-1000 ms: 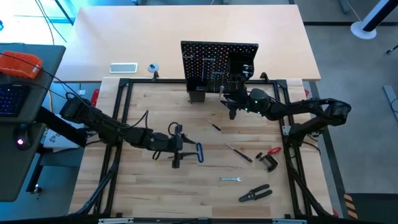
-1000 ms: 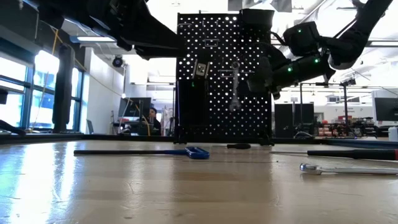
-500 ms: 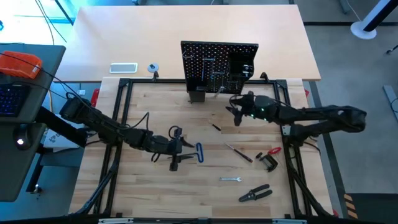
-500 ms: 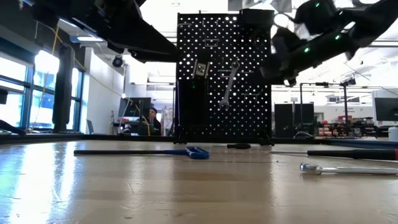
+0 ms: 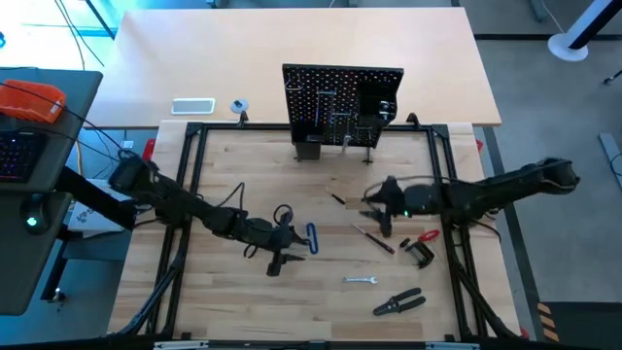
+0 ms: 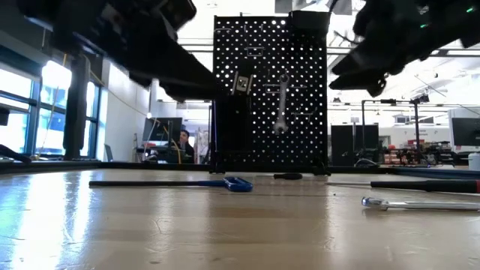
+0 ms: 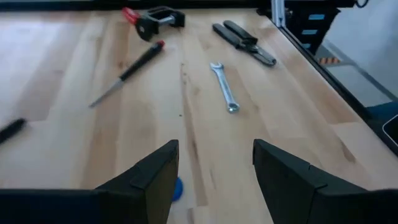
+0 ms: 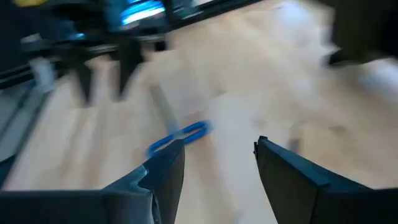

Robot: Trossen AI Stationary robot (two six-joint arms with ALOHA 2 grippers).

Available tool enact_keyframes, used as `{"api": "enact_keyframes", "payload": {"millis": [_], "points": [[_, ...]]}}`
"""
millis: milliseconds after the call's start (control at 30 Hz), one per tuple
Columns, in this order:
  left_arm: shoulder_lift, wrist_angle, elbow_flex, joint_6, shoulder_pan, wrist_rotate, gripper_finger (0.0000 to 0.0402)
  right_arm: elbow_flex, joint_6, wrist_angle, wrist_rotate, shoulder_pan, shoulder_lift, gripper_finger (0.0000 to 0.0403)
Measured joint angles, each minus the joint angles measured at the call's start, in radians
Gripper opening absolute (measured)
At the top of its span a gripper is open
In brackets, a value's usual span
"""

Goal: Hang tools onto peg board
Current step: Hang the wrench on the pegboard

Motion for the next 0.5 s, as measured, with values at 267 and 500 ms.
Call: {"api": "enact_keyframes", "payload": {"millis": [267, 500], "points": [[0.219, 0.135, 0.073, 0.022, -0.006, 0.065, 0.0197, 0.0, 0.133, 0.065, 0.121, 0.328, 0.096, 0.0194], [0.38, 0.147, 0.221, 0.095, -0.027, 0.068, 0.0197, 0.005, 0.225, 0.262, 0.314, 0.56, 0.391, 0.0193]]}}
